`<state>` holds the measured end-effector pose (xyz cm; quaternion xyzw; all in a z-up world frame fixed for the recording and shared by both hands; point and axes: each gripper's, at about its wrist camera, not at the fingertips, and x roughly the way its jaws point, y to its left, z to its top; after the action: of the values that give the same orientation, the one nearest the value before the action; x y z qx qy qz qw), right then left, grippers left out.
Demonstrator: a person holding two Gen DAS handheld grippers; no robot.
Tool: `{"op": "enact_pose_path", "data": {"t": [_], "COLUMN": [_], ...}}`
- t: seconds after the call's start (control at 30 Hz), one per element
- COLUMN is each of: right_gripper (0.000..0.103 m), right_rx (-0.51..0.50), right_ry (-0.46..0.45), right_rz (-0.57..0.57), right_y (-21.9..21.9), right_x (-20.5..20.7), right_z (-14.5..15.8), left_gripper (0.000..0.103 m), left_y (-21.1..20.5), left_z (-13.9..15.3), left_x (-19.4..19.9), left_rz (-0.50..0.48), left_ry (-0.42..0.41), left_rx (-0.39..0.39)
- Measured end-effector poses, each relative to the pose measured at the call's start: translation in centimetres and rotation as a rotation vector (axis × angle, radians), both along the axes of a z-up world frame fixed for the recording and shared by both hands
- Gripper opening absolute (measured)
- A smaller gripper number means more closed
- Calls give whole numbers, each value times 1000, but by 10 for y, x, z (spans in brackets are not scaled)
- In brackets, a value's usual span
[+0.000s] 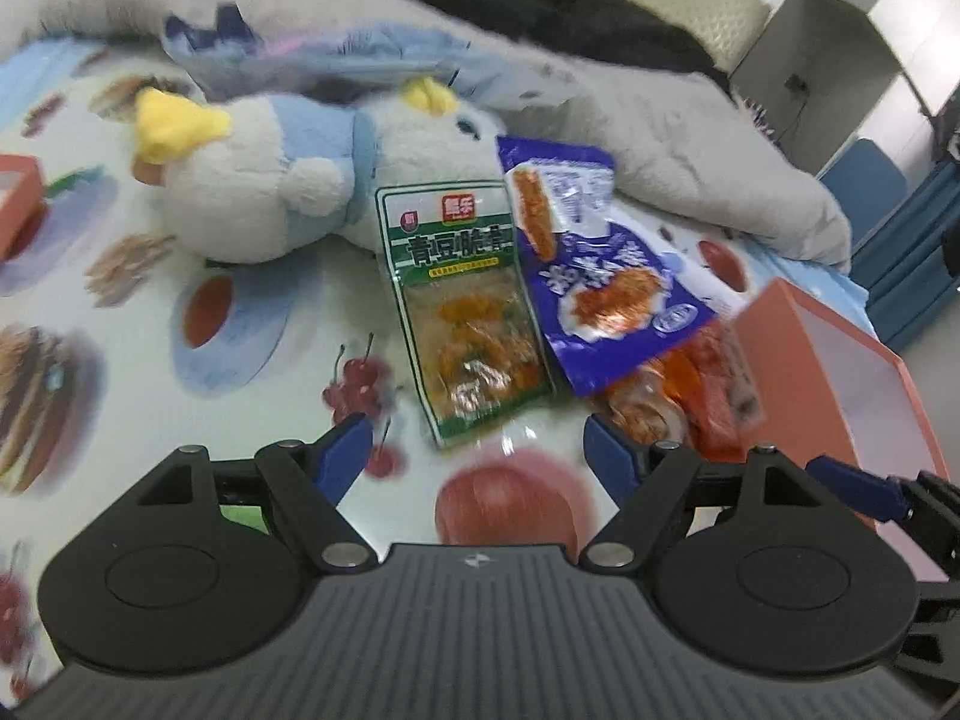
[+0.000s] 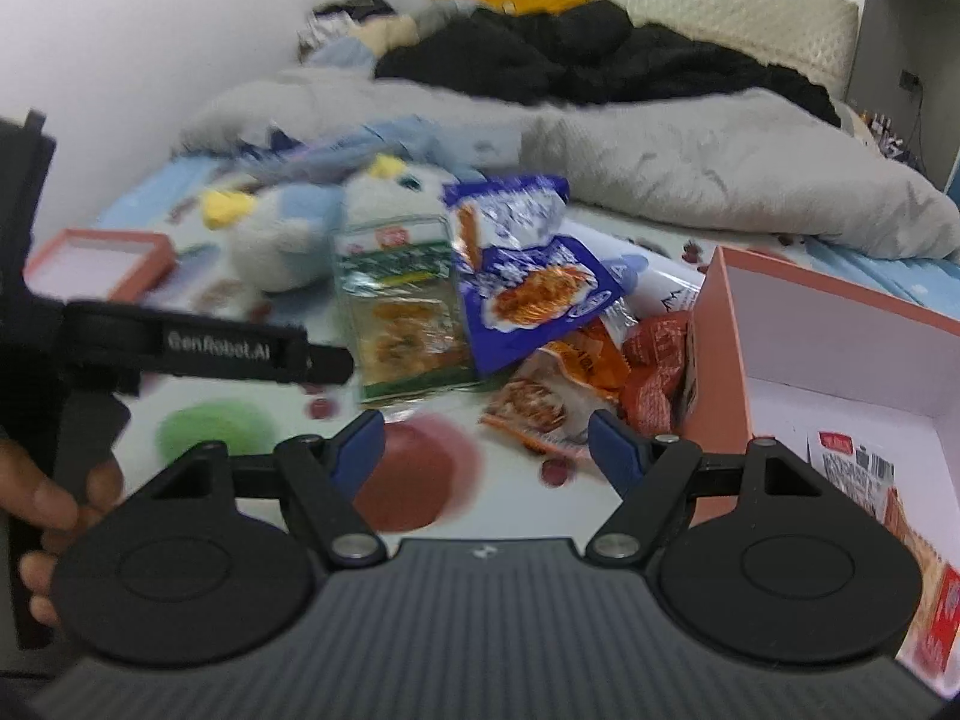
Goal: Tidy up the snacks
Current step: 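Grasp the green-labelled bean pack with the left gripper while the right grasps the orange bread pack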
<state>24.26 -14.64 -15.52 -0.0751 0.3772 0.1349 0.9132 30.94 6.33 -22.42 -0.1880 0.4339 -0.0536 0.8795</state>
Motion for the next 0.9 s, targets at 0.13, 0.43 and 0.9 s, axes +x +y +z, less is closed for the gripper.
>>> {"op": "enact_pose_path", "data": {"t": [0.13, 0.43, 0.9], "right_gripper": [74, 74, 74], "right_rx": [5, -46, -135], "right_ry": [74, 42, -49], "right_rz": [-23, 42, -37], "right_y": [-1, 12, 22], "right_x": [28, 51, 74], "right_z": [2, -23, -69], "left_gripper": [81, 81, 83], "left_y": [0, -11, -14], "left_z": [-6, -31, -63], "left_x": [35, 61, 75], "left_rz": [-27, -75, -96], "left_ry": [68, 20, -100], "left_rx": [11, 8, 53]}}
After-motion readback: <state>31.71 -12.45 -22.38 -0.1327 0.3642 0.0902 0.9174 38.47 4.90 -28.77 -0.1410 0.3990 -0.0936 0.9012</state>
